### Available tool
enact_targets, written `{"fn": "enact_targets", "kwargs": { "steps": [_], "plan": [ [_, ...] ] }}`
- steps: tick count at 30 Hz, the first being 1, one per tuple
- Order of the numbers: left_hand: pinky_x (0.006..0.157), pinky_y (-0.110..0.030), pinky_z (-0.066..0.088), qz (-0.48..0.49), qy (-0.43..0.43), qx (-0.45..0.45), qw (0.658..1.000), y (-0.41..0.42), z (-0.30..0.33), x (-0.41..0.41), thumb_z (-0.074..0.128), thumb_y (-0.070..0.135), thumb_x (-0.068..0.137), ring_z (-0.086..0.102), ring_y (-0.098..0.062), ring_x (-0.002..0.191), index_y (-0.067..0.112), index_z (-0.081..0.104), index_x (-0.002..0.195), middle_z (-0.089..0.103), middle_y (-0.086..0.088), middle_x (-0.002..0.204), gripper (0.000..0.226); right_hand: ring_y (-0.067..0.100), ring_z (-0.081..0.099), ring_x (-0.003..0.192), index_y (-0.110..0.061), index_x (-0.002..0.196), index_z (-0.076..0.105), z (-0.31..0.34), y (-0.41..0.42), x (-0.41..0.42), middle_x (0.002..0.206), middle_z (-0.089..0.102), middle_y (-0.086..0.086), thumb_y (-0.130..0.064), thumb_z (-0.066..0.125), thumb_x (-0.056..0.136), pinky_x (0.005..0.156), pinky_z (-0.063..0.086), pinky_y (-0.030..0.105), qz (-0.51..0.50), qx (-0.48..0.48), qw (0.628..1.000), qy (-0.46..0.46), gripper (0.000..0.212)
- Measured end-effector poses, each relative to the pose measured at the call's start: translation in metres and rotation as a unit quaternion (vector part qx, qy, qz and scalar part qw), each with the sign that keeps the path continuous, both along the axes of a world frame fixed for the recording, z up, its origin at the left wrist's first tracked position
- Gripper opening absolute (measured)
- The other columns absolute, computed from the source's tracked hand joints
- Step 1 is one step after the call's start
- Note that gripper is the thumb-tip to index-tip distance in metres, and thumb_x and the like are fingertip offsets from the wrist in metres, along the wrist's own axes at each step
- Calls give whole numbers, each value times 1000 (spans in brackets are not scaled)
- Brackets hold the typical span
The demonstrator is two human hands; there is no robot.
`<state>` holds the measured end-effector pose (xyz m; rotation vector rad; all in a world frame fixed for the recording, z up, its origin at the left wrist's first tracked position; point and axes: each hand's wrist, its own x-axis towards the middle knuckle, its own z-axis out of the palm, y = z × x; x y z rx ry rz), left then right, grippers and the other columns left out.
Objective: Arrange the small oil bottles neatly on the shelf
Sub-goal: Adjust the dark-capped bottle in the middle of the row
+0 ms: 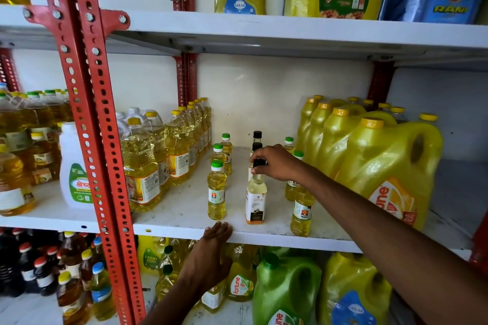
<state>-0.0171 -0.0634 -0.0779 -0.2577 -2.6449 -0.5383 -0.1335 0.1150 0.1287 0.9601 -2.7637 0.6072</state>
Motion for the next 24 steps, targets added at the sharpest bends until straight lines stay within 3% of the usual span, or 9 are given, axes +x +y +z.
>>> {"fn": "enact_targets", "kwargs": {
  "steps": [8,24],
  "plan": [
    [117,-26,6,-3,0,8,1000,3,2,3,60,26,83,12,-9,144,18,28,147,29,1,156,72,24,64,98,-9,105,71,0,4,14,106,72,12,-27,76,77,74,36,21,-3,-12,1000,17,34],
    [116,-27,6,6,0,-2,1000,7,4,5,60,26,83,15,-16,146,15,26,147,29,-2,157,73,22,66,92,-7,101,72,0,8,30,100,74,13,-25,75,77,72,37,21,-2,-18,999,33,31]
  ]
}}
